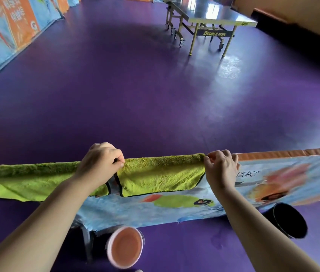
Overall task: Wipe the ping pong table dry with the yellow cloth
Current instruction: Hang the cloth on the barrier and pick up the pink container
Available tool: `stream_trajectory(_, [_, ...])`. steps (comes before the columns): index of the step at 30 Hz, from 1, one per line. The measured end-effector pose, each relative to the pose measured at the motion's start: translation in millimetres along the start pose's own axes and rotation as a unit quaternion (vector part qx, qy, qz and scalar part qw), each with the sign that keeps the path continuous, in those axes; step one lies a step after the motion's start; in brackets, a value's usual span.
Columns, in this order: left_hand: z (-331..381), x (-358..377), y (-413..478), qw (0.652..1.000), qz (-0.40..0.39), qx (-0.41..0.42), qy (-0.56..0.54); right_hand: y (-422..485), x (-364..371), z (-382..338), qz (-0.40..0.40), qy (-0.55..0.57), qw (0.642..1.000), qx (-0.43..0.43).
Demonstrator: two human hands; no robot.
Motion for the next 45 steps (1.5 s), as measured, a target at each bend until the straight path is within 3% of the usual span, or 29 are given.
stream_trajectory(7, [2,-9,-16,0.995,0.070,0.019,0.062,-7,-1,-6,0.015,0.014,1.000,-0.009])
stream_trajectory(13, [27,4,-75,0.986,0.133,-0.048,0.083,-59,11,12,0.061,0.150,0.984,-0.073])
stream_trajectory(17, [43,48,-146,0.984,0.138,-0.075,0.080,-111,52,59,-0.001,0.161,0.981,-0.106])
stream_trajectory(23, [43,147,-235,0.994,0.031,-0.106,0.015,-196,130,144,-0.188,0.134,0.973,-0.015])
stream_trajectory(29, [16,262,-295,0.984,-0.072,-0.165,-0.015,-256,231,210,-0.341,0.037,0.931,0.124])
stream_trajectory(36, [-79,432,-358,0.962,-0.179,-0.201,-0.038,-301,412,258,-0.429,-0.070,0.881,0.188])
stream_trajectory(39, [-120,519,-379,0.931,-0.230,-0.280,-0.044,-322,512,287,-0.461,-0.064,0.855,0.229])
stream_trajectory(45, [-164,621,-403,0.886,-0.210,-0.395,-0.125,-343,622,302,-0.434,-0.011,0.840,0.326])
Point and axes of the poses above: each hand's wrist, its own y-axis towards the middle knuckle, its own x-axis out of the palm, z = x × y, the point moved 1 cm from there along y, towards the middle knuckle, and after that the axes turned 11 degrees about x, right-handed, at the moved point
